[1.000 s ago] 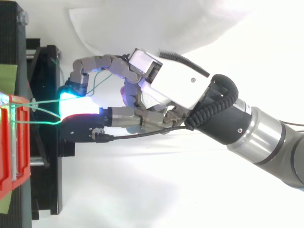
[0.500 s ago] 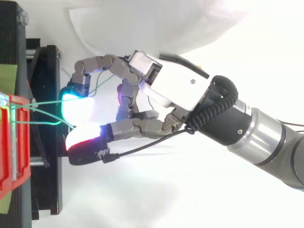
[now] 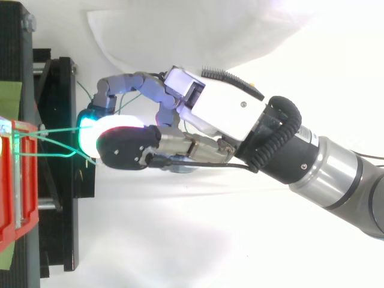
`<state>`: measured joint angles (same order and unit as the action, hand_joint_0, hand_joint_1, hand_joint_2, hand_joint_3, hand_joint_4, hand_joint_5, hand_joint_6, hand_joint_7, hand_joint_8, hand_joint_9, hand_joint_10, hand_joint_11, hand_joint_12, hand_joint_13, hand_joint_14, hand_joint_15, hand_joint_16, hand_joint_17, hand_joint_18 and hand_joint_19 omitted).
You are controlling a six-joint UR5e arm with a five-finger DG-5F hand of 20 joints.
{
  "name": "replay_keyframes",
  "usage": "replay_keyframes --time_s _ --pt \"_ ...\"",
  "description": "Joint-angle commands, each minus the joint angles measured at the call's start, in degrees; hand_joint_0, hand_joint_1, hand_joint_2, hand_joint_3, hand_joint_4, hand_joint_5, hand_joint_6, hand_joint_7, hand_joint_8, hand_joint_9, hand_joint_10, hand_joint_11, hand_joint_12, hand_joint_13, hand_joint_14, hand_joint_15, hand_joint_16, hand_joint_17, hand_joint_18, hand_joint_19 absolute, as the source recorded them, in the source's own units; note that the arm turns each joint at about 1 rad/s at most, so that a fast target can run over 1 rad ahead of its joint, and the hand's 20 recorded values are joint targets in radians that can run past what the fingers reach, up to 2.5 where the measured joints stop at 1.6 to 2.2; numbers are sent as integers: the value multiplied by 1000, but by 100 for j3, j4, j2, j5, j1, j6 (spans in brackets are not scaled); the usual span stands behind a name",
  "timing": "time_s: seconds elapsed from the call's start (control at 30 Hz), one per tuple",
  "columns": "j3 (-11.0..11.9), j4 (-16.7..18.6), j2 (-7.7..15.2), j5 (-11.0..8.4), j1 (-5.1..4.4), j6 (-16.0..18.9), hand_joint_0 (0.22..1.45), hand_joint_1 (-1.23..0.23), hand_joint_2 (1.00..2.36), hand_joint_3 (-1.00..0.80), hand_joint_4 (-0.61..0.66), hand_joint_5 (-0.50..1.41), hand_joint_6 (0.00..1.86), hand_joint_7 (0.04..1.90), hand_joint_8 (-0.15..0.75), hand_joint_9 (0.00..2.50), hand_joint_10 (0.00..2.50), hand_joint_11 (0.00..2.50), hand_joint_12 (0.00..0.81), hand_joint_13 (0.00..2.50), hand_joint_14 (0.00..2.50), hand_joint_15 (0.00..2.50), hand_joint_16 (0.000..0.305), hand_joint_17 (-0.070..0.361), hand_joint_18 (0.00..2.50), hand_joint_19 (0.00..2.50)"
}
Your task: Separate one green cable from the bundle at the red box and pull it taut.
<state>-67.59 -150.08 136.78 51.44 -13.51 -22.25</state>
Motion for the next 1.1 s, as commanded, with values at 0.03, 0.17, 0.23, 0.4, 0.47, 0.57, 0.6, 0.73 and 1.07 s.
replay_keyframes --time_s 0.03,0.17,0.23,0.4,0.47,0.57,0.6,0.73,1.07 --pt "0 -48 -2 -2 -2 10 384 -156 1000 -500 159 61 605 1269 336 2200 23 1917 473 1777 668 1489 88 197 1584 962" --pt "9 -48 -11 -29 -2 10 417 -208 1000 -500 177 87 587 1302 315 2319 30 1897 453 1882 545 1558 82 183 1607 971" --pt "9 -57 -2 -29 -2 45 424 -232 1000 -500 177 89 588 1301 303 2334 28 1902 447 1893 524 1579 81 182 1611 970" --pt "18 -408 -2 -125 6 1082 449 -332 1000 -500 174 88 598 1283 290 2357 27 1918 436 1896 515 1614 77 173 1580 998" --pt "35 -593 -2 -161 -2 1363 455 -365 1000 -500 183 88 590 1302 282 2353 27 1917 437 1890 513 1615 76 171 1572 1004" --pt "132 -1270 -2 -196 -2 1979 458 -375 1000 -500 181 88 588 1298 283 2350 27 1934 439 1892 516 1602 75 170 1567 1006" --pt "132 -1322 -2 -187 6 2005 460 -381 1000 -500 182 88 588 1298 282 2350 28 1922 438 1893 507 1614 75 169 1565 1006" --pt "132 -1393 -2 -196 15 2304 463 -389 1000 -500 181 90 586 1302 282 2353 28 1905 430 1894 502 1617 75 169 1562 1010" --pt "132 -1735 -2 -196 -2 3209 486 -474 1000 -500 185 86 594 1293 265 2343 27 1928 412 1873 511 1621 72 162 1527 1036"
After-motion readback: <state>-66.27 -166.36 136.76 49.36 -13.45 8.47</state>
